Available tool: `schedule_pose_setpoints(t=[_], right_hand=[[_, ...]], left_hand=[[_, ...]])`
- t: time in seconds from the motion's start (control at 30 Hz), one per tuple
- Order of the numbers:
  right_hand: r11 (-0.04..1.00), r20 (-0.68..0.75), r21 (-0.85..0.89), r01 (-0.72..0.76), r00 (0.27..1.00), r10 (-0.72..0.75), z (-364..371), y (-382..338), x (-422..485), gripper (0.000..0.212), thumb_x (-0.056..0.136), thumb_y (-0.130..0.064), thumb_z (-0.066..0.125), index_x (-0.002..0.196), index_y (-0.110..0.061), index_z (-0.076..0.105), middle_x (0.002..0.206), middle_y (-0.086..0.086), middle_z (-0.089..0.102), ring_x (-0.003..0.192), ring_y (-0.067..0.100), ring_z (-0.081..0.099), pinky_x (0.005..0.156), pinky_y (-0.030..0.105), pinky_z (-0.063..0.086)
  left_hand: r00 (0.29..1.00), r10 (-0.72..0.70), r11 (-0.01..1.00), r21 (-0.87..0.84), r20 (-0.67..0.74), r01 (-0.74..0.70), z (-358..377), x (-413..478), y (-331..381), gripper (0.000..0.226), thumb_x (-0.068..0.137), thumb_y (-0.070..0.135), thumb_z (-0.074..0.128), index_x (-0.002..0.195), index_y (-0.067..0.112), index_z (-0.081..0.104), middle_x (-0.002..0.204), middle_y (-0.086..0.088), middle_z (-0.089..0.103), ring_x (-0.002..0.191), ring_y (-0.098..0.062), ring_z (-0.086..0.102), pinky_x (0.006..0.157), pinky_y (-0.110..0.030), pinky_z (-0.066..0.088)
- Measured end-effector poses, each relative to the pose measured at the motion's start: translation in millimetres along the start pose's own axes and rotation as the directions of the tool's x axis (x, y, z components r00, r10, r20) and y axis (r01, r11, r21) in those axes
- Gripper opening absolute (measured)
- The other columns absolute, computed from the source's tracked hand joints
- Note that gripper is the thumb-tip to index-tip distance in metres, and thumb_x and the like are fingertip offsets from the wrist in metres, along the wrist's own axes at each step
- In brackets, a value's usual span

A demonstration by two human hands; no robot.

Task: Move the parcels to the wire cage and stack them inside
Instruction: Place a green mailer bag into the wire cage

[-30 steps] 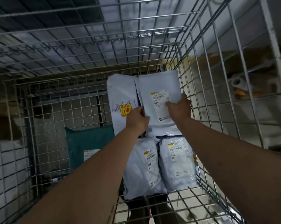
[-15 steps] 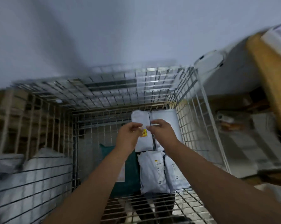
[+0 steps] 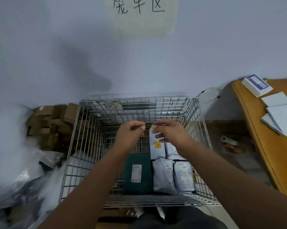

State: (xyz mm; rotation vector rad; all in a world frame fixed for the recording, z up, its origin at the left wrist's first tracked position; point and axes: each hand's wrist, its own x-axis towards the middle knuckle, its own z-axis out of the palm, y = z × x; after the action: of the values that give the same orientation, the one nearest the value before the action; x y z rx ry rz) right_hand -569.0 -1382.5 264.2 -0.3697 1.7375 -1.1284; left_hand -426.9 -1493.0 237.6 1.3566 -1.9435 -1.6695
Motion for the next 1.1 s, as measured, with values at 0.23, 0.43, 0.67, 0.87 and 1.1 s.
schedule_pose_setpoints(t=[0.23, 0.43, 0.67, 0.87, 1.1], right_hand=[[0.991, 0.133, -0.129, 0.025, 0.991, -0.008, 7.8, -0.3, -41.6, 0.018, 0.097, -0.018, 0.072, 0.114, -0.013, 0.071, 0.096, 0.005, 0.075, 0.078, 0.014, 0.066, 0.066, 0.022, 0.055], [0.976, 0.256, -0.211, 0.046, 0.967, 0.009, 7.4, 25.8, -81.5, 0.013, 0.096, -0.019, 0.073, 0.109, -0.016, 0.072, 0.096, 0.008, 0.076, 0.079, 0.016, 0.068, 0.064, 0.023, 0.055], [0.949, 0.358, -0.31, 0.052, 0.932, 0.065, 34.1, 64.9, -128.0, 0.009, 0.097, -0.018, 0.073, 0.105, -0.016, 0.071, 0.09, 0.008, 0.073, 0.074, 0.015, 0.065, 0.067, 0.026, 0.056], [0.926, 0.429, -0.373, 0.064, 0.897, 0.111, 81.9, 89.3, -163.1, 0.021, 0.098, -0.017, 0.071, 0.118, -0.01, 0.07, 0.103, 0.012, 0.074, 0.083, 0.019, 0.066, 0.074, 0.031, 0.056], [0.884, 0.439, -0.46, 0.086, 0.887, 0.142, 150.5, 131.2, -194.9, 0.018, 0.098, -0.018, 0.071, 0.116, -0.013, 0.07, 0.105, 0.01, 0.074, 0.09, 0.022, 0.068, 0.074, 0.032, 0.057]], left_hand=[[0.998, 0.038, 0.993, 0.117, -0.046, -0.032, -18.8, -47.7, 16.4, 0.016, 0.099, 0.02, 0.068, 0.113, 0.024, 0.075, 0.102, 0.003, 0.076, 0.091, -0.012, 0.073, 0.082, -0.03, 0.058], [0.977, 0.01, 0.999, 0.044, -0.215, -0.001, -10.0, -115.0, 7.3, 0.014, 0.1, 0.019, 0.068, 0.111, 0.025, 0.075, 0.096, 0.005, 0.077, 0.084, -0.012, 0.075, 0.075, -0.029, 0.057], [0.932, -0.111, 0.994, -0.035, -0.345, 0.106, 5.1, -210.0, -25.8, 0.015, 0.101, 0.019, 0.066, 0.114, 0.022, 0.074, 0.097, 0.005, 0.074, 0.079, -0.004, 0.07, 0.065, -0.016, 0.048], [0.887, -0.189, 0.982, -0.105, -0.421, 0.159, -14.7, -275.4, -68.3, 0.015, 0.102, 0.024, 0.065, 0.114, 0.026, 0.074, 0.097, 0.005, 0.075, 0.088, -0.01, 0.072, 0.077, -0.029, 0.055], [0.819, -0.3, 0.945, -0.272, -0.49, 0.183, -65.3, -339.3, -147.3, 0.015, 0.101, 0.018, 0.067, 0.111, 0.022, 0.076, 0.092, -0.001, 0.076, 0.079, -0.012, 0.072, 0.078, -0.033, 0.057]])
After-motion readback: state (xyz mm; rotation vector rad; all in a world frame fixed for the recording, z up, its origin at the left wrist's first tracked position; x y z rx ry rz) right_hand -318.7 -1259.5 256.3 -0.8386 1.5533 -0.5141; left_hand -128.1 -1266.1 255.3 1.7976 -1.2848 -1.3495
